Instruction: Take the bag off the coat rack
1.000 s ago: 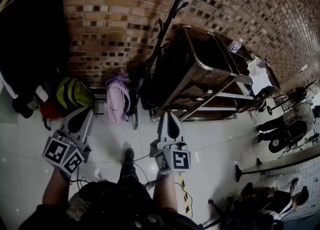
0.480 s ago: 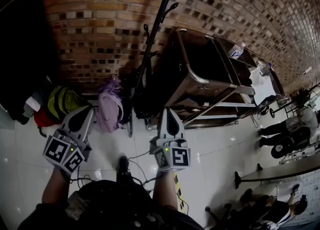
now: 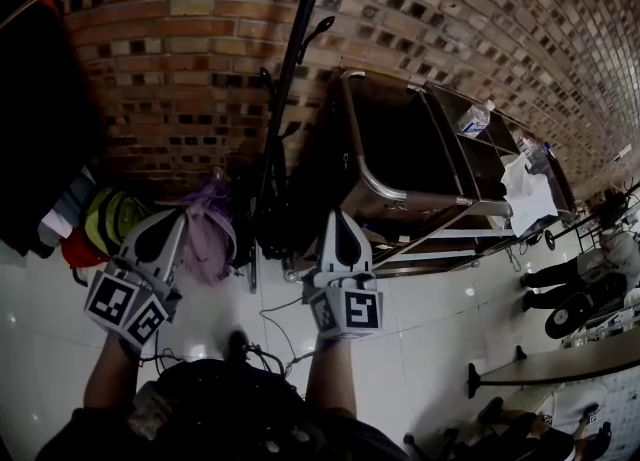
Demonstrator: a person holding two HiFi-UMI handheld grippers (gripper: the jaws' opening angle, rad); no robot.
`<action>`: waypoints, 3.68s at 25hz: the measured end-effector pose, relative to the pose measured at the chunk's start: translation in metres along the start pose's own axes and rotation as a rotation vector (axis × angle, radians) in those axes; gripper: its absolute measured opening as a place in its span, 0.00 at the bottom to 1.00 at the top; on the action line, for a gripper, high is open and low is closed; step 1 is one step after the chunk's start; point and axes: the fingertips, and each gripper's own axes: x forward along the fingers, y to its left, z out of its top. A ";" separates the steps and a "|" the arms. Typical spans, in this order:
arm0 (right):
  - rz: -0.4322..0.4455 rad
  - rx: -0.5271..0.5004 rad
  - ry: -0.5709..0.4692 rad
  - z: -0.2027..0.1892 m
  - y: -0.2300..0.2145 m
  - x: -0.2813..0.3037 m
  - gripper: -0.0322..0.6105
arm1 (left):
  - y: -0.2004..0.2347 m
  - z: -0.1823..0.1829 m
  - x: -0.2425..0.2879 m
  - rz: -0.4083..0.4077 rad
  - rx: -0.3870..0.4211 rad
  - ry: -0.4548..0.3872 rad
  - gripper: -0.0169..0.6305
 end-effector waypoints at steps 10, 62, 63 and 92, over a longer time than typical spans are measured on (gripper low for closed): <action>0.066 0.010 0.026 -0.013 -0.035 0.037 0.08 | 0.000 -0.001 0.044 0.115 0.038 -0.015 0.05; 0.187 -0.153 0.492 -0.310 -0.029 0.250 0.25 | 0.162 -0.139 0.297 -0.025 0.011 0.155 0.05; 0.186 -0.159 0.489 -0.310 -0.028 0.250 0.24 | 0.163 -0.140 0.298 -0.026 0.009 0.154 0.05; 0.339 0.286 0.228 -0.188 -0.005 0.269 0.10 | 0.171 -0.130 0.313 -0.051 -0.035 0.123 0.05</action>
